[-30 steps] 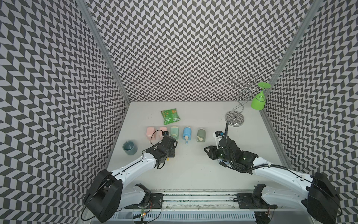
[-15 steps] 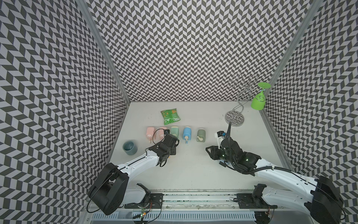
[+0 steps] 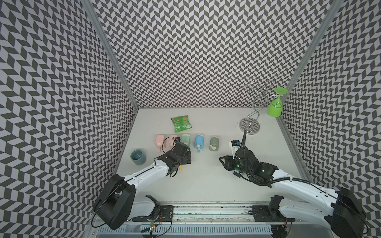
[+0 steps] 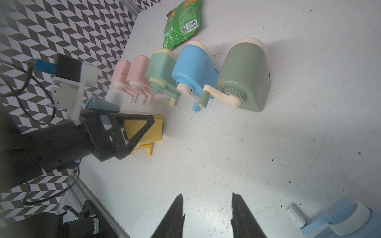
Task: Put the tray back into the pencil sharpener
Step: Place the pencil sharpener at the center of the board, then pick up the container from the center of the board.
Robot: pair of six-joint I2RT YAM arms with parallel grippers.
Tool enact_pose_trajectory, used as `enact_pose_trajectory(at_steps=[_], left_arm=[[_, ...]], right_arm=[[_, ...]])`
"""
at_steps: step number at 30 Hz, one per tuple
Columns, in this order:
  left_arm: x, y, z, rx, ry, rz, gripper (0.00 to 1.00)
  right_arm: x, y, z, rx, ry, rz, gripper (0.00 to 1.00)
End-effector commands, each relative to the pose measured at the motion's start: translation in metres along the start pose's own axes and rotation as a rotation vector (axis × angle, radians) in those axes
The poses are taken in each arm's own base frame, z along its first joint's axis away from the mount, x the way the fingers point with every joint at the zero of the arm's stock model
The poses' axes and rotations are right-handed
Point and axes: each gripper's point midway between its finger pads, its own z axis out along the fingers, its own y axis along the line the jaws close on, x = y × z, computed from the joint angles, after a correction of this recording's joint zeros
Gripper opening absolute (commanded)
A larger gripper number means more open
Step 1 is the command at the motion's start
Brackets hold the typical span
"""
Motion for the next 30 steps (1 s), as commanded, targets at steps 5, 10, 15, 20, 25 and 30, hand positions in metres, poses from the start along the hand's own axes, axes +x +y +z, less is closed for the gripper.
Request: enact_pose_trajectory(at_steps=[5,10,15,20,25,30], left_arm=[[-0.033,0.000,-0.037,0.057,-0.128,-0.033,0.99],[-0.057,-0.006,-0.074,0.165,-0.275,-0.018,1.00],[-0.074,-0.003,-0.103,0.216,-0.413,-0.019,0.99],[-0.089,-0.013,-0.122,0.292,-0.509,0.007,0.99],[-0.095,-0.025,-0.128,0.353,-0.545,0.037,0.99],[-0.100,-0.029,-0.129,0.368,-0.564,0.043,0.99]], right_arm=[[-0.023,-0.006,-0.011,0.034,-0.119,0.045,0.39],[-0.026,-0.035,-0.022,0.182,-0.140,0.113,0.39],[-0.025,-0.075,-0.040,0.355,-0.109,0.230,0.41],[-0.017,-0.105,-0.052,0.454,-0.047,0.331,0.45],[-0.007,-0.117,-0.057,0.441,0.018,0.421,0.51],[0.008,-0.111,-0.056,0.380,0.082,0.459,0.65]])
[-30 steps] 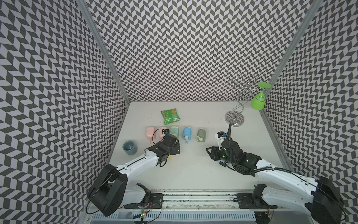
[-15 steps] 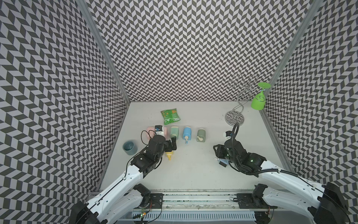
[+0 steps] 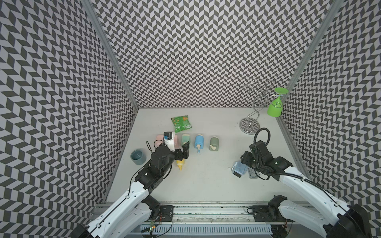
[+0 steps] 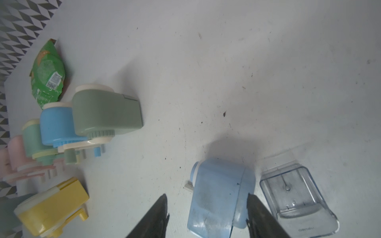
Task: Put the tray back into the pencil sharpener
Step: Pick up the container from the center of the board.
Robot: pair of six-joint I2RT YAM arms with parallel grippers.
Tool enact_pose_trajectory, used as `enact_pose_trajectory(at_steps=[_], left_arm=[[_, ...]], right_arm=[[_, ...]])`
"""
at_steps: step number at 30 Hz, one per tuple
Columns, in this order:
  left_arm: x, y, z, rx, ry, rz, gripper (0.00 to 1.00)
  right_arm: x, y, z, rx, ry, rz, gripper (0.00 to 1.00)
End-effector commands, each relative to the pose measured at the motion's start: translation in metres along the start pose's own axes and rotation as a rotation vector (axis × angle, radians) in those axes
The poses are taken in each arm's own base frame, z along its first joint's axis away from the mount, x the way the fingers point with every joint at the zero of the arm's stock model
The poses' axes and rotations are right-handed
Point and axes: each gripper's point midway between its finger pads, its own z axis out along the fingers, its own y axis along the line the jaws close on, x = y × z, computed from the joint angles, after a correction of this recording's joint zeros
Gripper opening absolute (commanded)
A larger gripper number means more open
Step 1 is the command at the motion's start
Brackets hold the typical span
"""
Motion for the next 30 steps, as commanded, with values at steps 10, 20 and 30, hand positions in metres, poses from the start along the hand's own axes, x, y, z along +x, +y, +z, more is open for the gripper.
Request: enact_pose_trajectory(at_steps=[10,20,30], left_arm=[[-0.013,-0.017,0.004,0.089,-0.051,0.032,0.99],[-0.015,-0.017,0.003,0.091,-0.058,0.032,0.99],[-0.007,-0.017,0.002,0.103,-0.039,-0.018,1.00]], right_arm=[[0.011,-0.059,-0.005,0.120,0.014,0.170,0.57],[0.027,-0.115,-0.003,0.272,0.010,0.403,0.53],[0.047,-0.114,0.018,0.225,0.082,0.478,0.40]])
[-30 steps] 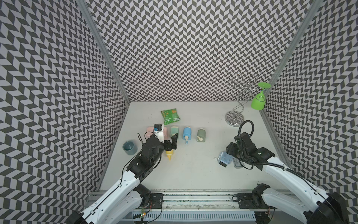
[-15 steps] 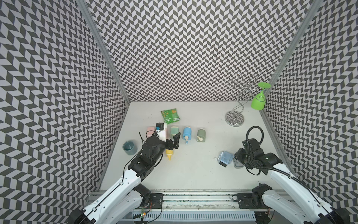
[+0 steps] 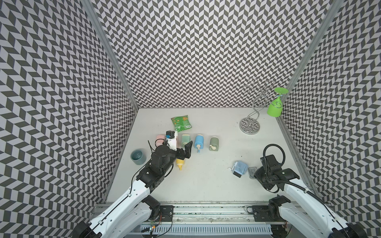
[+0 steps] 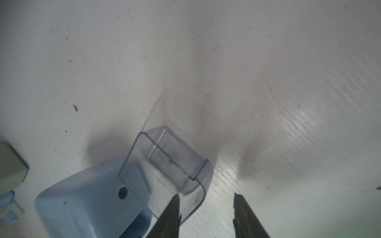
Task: Put the tray back into the pencil sharpener
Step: Pick up the container from the center of the board.
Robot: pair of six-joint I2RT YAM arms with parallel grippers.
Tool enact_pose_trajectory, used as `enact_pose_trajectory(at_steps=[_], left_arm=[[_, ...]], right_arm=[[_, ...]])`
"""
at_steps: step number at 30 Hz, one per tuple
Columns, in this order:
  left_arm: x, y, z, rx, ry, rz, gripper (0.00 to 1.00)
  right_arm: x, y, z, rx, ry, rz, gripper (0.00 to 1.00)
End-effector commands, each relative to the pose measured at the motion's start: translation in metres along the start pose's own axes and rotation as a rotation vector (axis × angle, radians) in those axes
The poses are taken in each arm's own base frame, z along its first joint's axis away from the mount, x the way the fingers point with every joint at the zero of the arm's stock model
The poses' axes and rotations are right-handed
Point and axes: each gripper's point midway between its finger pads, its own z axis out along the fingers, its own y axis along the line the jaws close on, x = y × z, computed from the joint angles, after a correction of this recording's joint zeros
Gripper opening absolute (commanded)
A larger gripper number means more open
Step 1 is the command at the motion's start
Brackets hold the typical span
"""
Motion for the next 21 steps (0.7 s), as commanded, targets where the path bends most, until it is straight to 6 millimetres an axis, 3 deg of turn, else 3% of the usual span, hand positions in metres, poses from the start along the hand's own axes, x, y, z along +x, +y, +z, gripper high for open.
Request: enact_pose_trajectory(at_steps=[1,5,14,21], left_arm=[[-0.004,-0.001,-0.002,0.012,-0.025,-0.019,1.00],[-0.005,-0.001,-0.002,0.007,-0.022,-0.015,1.00],[-0.004,0.001,-0.001,-0.006,-0.014,-0.008,1.00],[-0.005,0.003,-0.002,-0.018,-0.015,-0.003,1.00]], right_arm=[[-0.003,0.009,0.003,-0.043,-0.005,0.051,0.37],[-0.004,0.009,0.007,-0.047,-0.005,0.068,0.27],[-0.004,0.003,0.015,-0.049,-0.001,0.112,0.16],[-0.018,-0.001,0.010,-0.053,-0.042,0.140,0.06]])
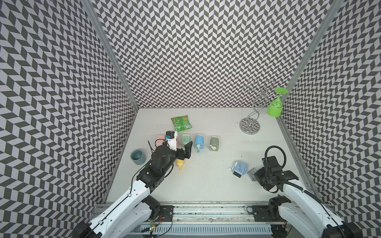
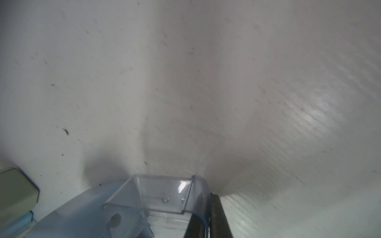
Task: Put the tray back into the pencil sharpener
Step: Pick up the container from the center of the board, then place the container at the center of the board.
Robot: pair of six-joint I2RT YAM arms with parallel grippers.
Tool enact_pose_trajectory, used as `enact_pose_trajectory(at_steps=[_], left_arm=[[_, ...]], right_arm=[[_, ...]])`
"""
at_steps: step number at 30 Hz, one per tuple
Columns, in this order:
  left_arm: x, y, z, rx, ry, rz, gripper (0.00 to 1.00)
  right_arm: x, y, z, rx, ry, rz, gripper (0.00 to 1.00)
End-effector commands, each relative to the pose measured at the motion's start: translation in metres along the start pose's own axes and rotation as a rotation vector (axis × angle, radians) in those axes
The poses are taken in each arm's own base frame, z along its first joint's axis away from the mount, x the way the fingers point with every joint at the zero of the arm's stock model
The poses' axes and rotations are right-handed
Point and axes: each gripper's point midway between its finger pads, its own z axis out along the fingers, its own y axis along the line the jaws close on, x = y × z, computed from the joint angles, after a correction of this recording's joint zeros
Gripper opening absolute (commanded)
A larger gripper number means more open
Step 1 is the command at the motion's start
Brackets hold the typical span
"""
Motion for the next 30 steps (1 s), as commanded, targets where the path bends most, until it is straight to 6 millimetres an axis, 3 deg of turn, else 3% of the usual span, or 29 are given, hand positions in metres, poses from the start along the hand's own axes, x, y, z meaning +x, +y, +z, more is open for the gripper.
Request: enact_pose_trajectory(at_steps=[1,5,10,15,19,23,26,30], left_arm=[[-0.006,0.002,-0.003,-0.014,-0.017,0.002,1.00],[-0.004,0.007,-0.001,-0.036,-0.020,-0.010,1.00],[0.000,0.016,0.007,-0.093,0.009,-0.037,0.99],[0.006,0.024,0.011,-0.128,0.023,-0.083,0.99],[0.006,0.029,0.013,-0.135,-0.003,-0.156,0.99],[0.000,0.034,0.013,-0.144,-0.018,-0.186,0.99],[-0.003,0.039,0.011,-0.159,-0.024,-0.184,0.99],[-0.007,0.043,0.004,-0.176,-0.035,-0.178,0.99]], right_arm=[[-0.014,0.006,-0.006,-0.032,-0.049,0.011,0.05],[-0.035,0.022,-0.028,-0.062,-0.127,-0.047,0.04],[-0.051,0.084,-0.079,-0.258,-0.201,-0.266,0.04],[-0.045,0.128,-0.105,-0.346,-0.174,-0.403,0.04],[-0.014,0.167,-0.116,-0.349,-0.178,-0.568,0.03],[0.049,0.199,-0.108,-0.340,-0.112,-0.772,0.03],[0.090,0.213,-0.097,-0.336,-0.070,-0.894,0.03],[0.133,0.212,-0.071,-0.305,0.015,-1.020,0.03]])
